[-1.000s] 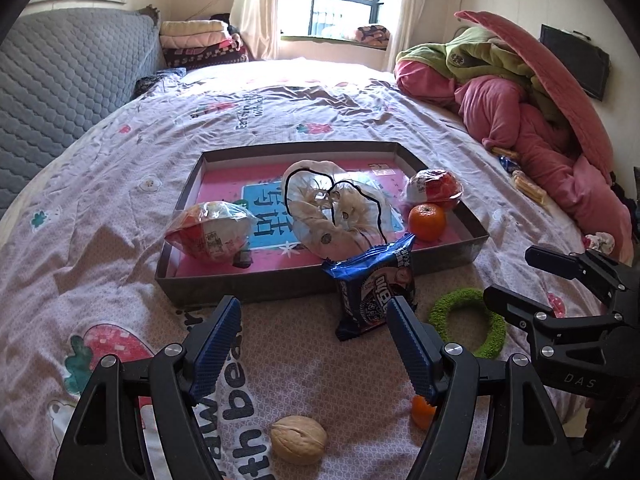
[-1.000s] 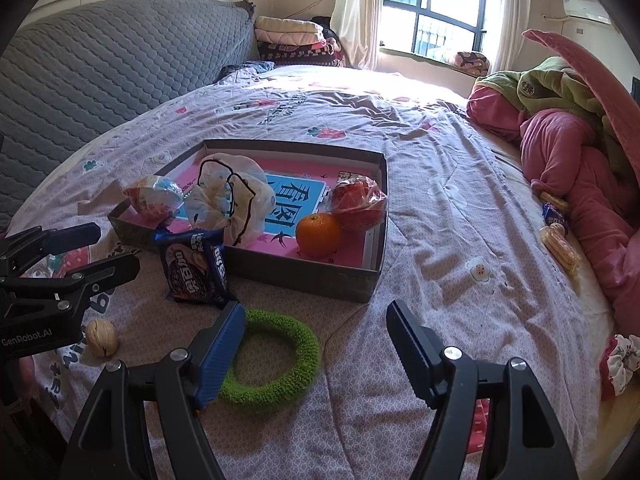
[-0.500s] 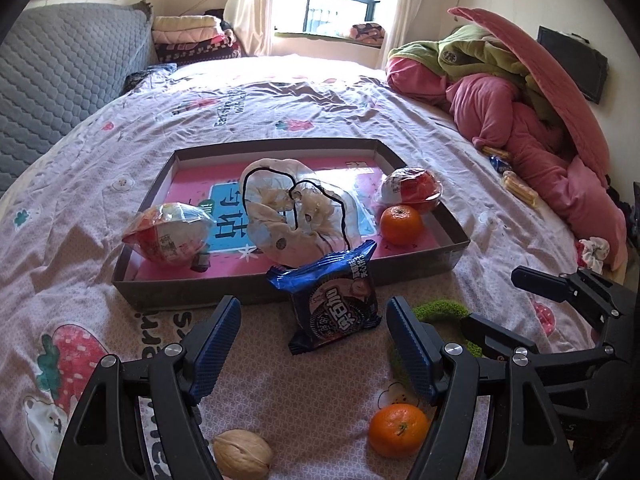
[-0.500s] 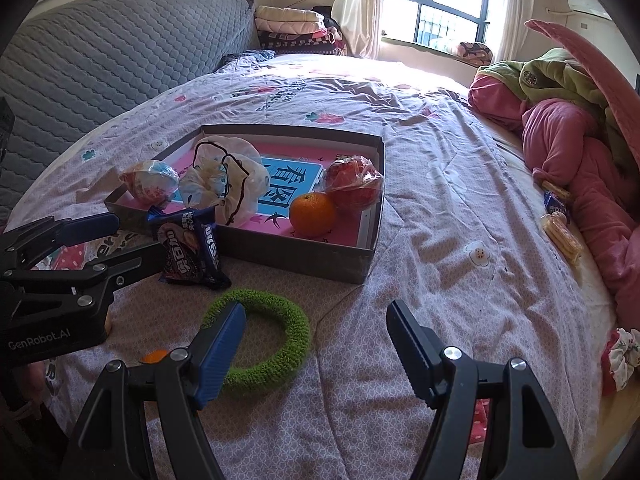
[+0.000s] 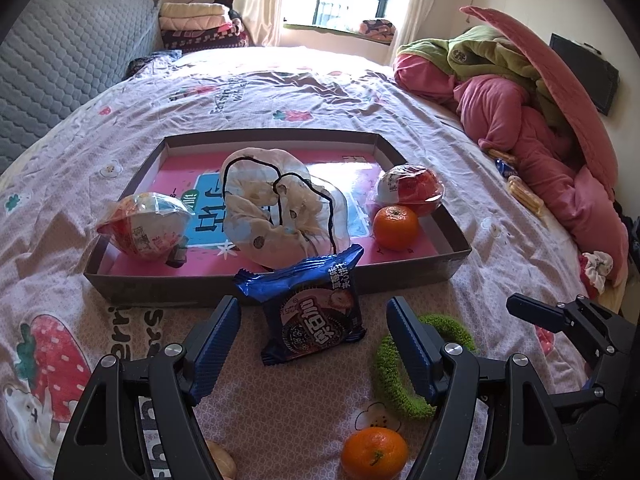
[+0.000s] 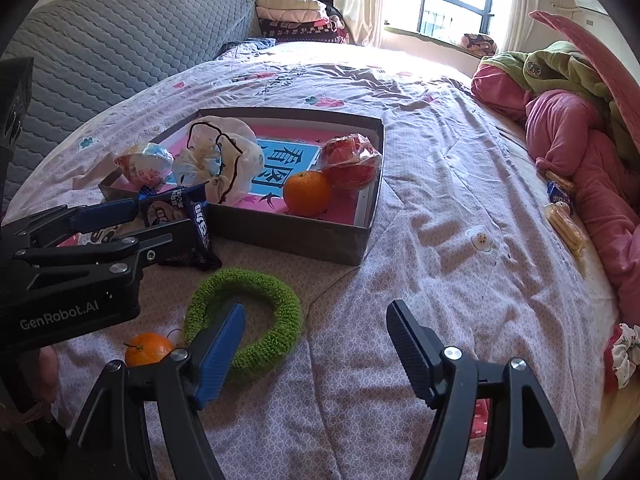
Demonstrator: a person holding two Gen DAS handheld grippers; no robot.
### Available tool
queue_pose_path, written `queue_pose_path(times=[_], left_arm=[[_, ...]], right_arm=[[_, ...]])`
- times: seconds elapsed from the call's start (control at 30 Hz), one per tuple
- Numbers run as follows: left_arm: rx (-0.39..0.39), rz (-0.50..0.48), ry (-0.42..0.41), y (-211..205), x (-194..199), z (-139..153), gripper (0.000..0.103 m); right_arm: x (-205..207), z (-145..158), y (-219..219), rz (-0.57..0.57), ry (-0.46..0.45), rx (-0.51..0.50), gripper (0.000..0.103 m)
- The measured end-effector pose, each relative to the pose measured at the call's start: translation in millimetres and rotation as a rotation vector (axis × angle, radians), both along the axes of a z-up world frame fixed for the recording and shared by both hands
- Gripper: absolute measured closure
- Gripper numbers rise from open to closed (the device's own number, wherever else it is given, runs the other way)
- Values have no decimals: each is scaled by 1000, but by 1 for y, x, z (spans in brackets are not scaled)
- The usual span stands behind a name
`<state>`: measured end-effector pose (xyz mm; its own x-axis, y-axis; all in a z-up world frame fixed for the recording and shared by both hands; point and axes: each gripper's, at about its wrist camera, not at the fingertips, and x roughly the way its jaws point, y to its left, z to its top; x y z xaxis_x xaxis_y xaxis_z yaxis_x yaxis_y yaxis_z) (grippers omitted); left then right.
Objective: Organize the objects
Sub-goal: 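Close left tool on blue snack packet while right tool grasps green ring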
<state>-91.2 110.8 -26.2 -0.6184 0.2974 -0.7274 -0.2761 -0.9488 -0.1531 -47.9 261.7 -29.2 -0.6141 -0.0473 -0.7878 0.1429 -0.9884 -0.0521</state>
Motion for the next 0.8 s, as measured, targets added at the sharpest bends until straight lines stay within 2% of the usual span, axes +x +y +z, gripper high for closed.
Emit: queue_pose_path(times=[0.37, 0.53, 0.7, 0.8], left_arm=[[7, 65, -44, -1, -14, -10, 27], [23, 87, -72, -2, -20, -16, 27], [29, 98, -78, -2, -22, -19, 27], [30, 102, -77, -1, -23, -19, 27]], right_arm=[[-9, -12, -6, -11, -37, -25, 32], [-14, -21, -8, -24, -73, -13, 45], [-15, -21, -9, -23, -64, -18, 56], [-16, -23, -11, -16, -71, -21, 60]])
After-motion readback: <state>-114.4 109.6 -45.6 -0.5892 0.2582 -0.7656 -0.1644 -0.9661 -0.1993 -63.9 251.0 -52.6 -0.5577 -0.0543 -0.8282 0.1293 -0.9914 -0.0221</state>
